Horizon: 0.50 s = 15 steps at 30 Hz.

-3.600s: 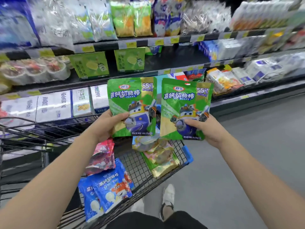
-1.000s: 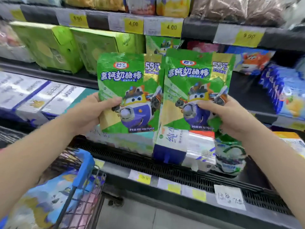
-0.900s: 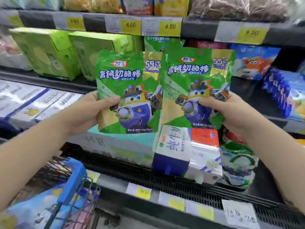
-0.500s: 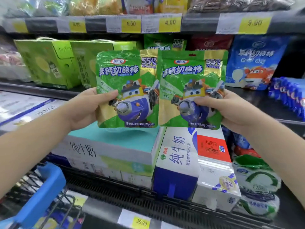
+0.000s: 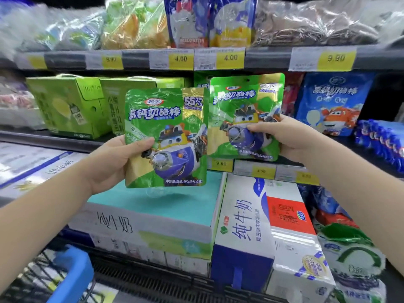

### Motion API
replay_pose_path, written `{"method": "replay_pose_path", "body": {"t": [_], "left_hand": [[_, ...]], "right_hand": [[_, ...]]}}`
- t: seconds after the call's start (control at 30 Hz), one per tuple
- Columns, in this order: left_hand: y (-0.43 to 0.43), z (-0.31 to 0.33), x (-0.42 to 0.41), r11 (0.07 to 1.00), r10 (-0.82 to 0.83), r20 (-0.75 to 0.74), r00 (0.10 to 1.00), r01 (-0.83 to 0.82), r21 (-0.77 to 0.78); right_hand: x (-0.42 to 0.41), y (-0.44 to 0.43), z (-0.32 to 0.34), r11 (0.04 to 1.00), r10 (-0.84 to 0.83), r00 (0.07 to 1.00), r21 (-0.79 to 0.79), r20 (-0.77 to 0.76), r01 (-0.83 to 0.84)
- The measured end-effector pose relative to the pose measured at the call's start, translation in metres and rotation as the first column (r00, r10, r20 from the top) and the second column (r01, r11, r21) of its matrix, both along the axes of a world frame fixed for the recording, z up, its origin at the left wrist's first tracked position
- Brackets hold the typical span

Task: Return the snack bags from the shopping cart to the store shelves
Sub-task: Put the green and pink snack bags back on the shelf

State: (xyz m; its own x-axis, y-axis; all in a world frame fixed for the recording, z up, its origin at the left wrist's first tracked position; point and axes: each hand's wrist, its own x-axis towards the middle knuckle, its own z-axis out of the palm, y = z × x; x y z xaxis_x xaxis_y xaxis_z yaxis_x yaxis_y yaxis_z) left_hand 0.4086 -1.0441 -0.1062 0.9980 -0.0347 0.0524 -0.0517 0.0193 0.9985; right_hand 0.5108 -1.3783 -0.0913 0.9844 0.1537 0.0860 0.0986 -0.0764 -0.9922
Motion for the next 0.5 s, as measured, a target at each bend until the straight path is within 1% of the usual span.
{"method": "replay_pose_path", "body": {"t": [0.17, 0.23, 0.33, 0.5], "left_hand": [[0.007, 0.005, 0.006, 0.999, 0.021, -0.006, 1.0, -0.02, 0.045], [0.009, 0.007, 0.011, 0.998, 0.0, -0.009, 1.0, 0.001, 0.056], [0.014, 0.004, 0.017, 0.999, 0.005, -0.005, 1.0, -0.004, 0.048], [0.021, -0.003, 0.015, 0.998, 0.041, 0.009, 0.999, -0.042, 0.044]], "right_hand": [[0.038, 0.03, 0.005, 0.999, -0.029, 1.0, 0.021, 0.007, 0.029], [0.055, 0.038, 0.004, 0.998, -0.055, 0.998, 0.015, 0.02, 0.054], [0.081, 0.047, -0.001, 0.995, -0.09, 0.995, -0.028, 0.04, 0.091], [0.109, 0.056, -0.011, 0.994, -0.102, 0.994, -0.038, 0.04, 0.103]]}}
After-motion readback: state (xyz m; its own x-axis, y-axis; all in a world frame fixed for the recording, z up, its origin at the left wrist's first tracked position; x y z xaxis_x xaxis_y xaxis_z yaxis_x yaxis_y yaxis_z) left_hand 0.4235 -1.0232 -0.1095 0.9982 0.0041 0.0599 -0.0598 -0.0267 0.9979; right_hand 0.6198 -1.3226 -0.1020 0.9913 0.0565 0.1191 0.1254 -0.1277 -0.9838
